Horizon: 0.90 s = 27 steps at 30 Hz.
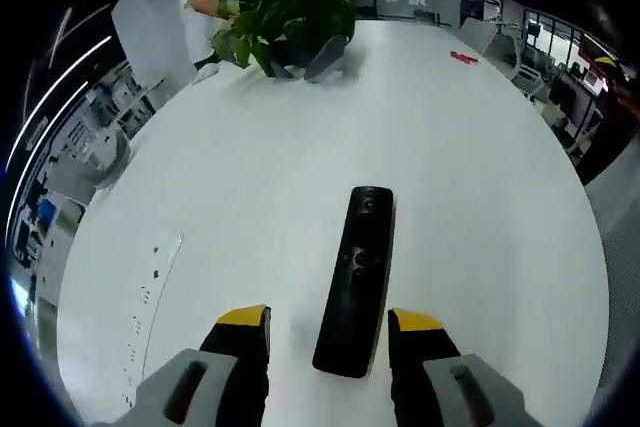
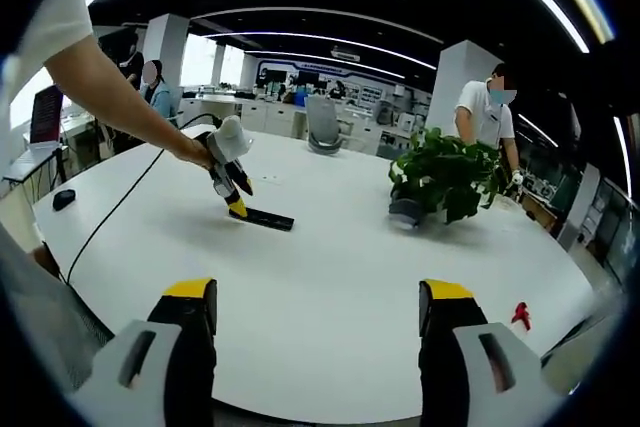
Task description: Press the specified remote control buttons in sequence, fully releasing each button before pressing the next.
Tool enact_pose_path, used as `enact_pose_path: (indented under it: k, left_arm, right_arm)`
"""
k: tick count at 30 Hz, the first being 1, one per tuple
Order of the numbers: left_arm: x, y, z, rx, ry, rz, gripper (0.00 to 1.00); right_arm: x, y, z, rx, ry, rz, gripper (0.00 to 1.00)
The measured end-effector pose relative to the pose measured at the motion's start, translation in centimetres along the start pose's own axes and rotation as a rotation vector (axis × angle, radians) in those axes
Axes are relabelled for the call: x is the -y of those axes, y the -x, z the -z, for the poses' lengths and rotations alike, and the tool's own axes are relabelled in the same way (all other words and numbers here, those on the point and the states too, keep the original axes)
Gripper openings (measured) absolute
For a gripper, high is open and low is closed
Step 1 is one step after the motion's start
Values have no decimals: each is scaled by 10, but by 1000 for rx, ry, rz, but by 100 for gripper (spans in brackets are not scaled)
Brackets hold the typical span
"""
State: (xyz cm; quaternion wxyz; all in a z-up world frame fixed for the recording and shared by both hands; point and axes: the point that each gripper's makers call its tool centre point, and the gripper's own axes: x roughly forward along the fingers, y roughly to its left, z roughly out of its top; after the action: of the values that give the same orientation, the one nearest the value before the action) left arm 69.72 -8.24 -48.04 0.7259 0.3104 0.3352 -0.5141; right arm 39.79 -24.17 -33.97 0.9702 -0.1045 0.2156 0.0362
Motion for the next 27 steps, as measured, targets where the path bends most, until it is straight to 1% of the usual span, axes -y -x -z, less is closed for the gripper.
enact_pose_path:
  k: [2,3,4,5,6,7,9,10,11,12,14,15,16,18,19,20,21,23,24,25,26,27]
  left_arm:
    - [2,15,-13,73,41,-5,53]
    - [2,22,-16,93,58,-7,53]
    - [2,33,-22,141,73,-27,53]
    - [3,46,-29,192,65,-46,52]
    - [6,55,-30,209,82,-56,52]
    - [9,68,-32,235,80,-74,53]
    - [14,86,-37,280,91,-94,53]
    - [19,101,-39,317,108,-116,54]
    - [24,110,-40,342,127,-118,54]
    - [32,123,-41,370,139,-125,55]
    - [44,139,-40,403,159,-132,55]
    - [51,153,-41,448,189,-143,55]
    - [57,161,-40,465,198,-152,55]
    - [69,175,-35,479,213,-167,55]
    - [77,187,-35,508,231,-187,56]
    - [83,192,-34,518,250,-191,57]
    - [94,200,-32,520,259,-190,59]
    - [104,213,-34,552,268,-218,61]
    - [112,222,-33,558,262,-243,62]
    - [115,228,-33,565,269,-265,62]
    - [124,238,-33,583,261,-292,63]
    - [128,244,-31,591,262,-314,63]
  right_arm:
    - [1,1,-2,10,-6,1,87]
    - [1,1,-2,13,-8,0,87]
    - [0,0,-2,9,-10,-4,87]
    - [0,0,-2,8,-9,-7,87]
    - [-1,0,-2,7,-8,-11,87]
    - [-3,0,-3,13,-6,-17,88]
    - [-3,1,-4,18,-3,-18,88]
    - [-3,1,-4,17,-3,-18,88]
    - [-1,2,-4,19,-7,-11,88]
    - [2,4,-6,34,-16,-1,87]
    - [6,6,-12,71,-63,4,87]
    - [7,6,-12,70,-77,-1,87]
    - [8,6,-12,68,-77,-2,87]
    - [6,6,-12,69,-72,-6,86]
    - [4,7,-15,79,-66,-12,86]
    - [2,8,-18,92,-61,-20,86]
    - [1,8,-19,98,-61,-26,86]
    - [-2,8,-20,97,-75,-53,89]
    - [-3,7,-20,93,-80,-62,90]
    - [-4,7,-20,89,-83,-70,91]
    - [-5,8,-20,90,-84,-78,92]
    - [-7,8,-22,96,-65,-95,92]
